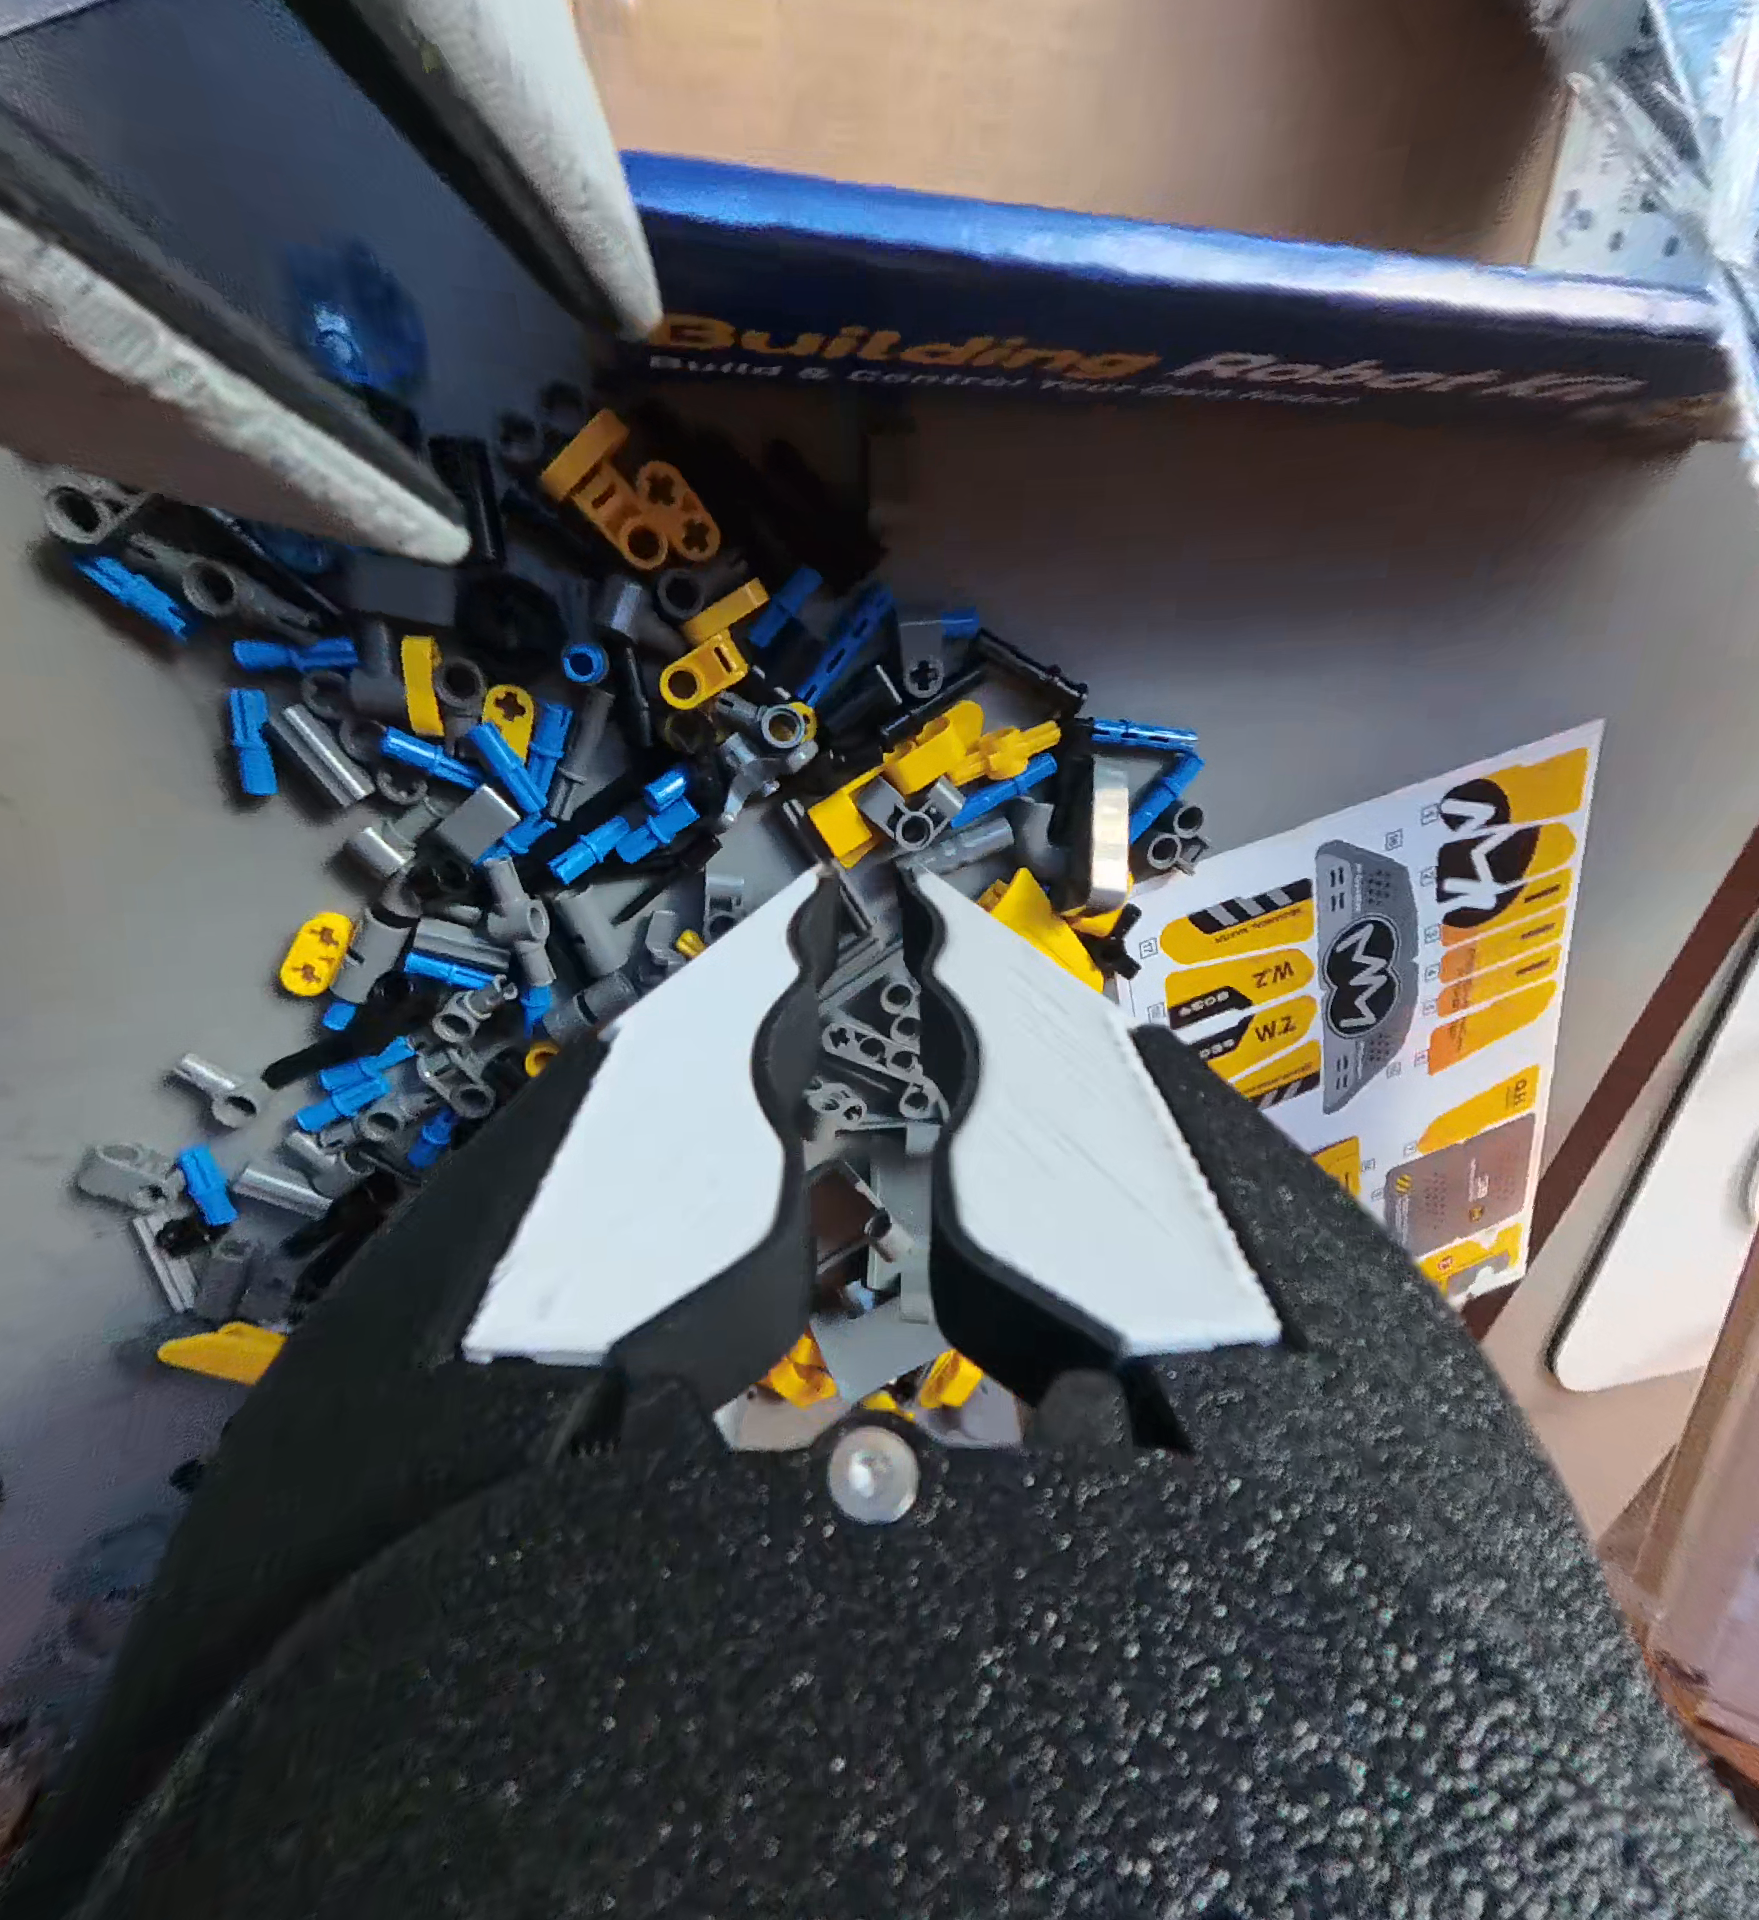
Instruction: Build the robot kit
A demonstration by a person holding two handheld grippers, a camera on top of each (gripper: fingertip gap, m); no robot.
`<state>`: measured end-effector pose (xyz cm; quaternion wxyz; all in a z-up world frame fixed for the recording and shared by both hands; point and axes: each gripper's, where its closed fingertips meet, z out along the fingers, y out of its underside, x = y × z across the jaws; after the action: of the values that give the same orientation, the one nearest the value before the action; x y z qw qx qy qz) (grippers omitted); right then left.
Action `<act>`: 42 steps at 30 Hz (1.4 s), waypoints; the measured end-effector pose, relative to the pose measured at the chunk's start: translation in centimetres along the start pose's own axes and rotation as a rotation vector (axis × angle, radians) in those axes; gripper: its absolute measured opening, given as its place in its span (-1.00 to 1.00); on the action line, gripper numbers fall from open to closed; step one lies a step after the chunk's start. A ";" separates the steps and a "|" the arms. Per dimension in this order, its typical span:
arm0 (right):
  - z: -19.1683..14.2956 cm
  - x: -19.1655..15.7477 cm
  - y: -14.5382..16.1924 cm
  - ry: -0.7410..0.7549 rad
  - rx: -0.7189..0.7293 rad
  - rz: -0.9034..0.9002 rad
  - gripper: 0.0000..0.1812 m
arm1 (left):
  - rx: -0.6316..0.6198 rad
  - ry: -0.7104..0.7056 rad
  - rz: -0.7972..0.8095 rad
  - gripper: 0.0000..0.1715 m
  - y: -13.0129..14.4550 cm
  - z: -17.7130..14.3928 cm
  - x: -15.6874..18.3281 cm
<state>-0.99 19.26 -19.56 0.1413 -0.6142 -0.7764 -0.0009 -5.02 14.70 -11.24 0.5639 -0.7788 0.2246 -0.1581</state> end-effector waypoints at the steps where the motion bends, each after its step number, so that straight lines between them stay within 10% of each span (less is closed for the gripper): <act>1: 0.1 0.0 -0.1 -0.008 -0.002 -0.007 -0.88 | 0.000 0.002 -0.002 -0.89 0.0 0.0 0.0; 14: 0.3 -0.7 0.3 -0.072 -0.028 -0.009 -0.96 | 0.004 -0.003 -0.008 -0.89 -0.1 0.0 -0.3; 21: -6.3 -1.9 0.3 -0.014 0.025 0.053 -0.96 | 0.024 -0.019 -0.008 -0.89 -0.5 -0.3 -0.7; 28: -13.4 -12.9 5.7 -0.021 -0.027 0.166 -0.96 | 0.058 -0.019 -0.021 -0.90 -1.2 -0.8 -0.8; 34: -11.0 -24.3 12.2 -0.044 -0.102 0.408 -0.95 | 0.089 0.007 0.012 -0.89 -1.7 -1.0 0.3; 42: -8.3 -27.0 12.8 -0.002 0.048 0.604 -0.93 | 0.130 0.039 0.085 -0.86 -2.5 -1.6 2.4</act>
<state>18.61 -4.80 -19.77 0.1492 -0.8136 -0.5587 0.0601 -3.35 12.86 -8.37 0.6151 -0.7271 0.2577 -0.1632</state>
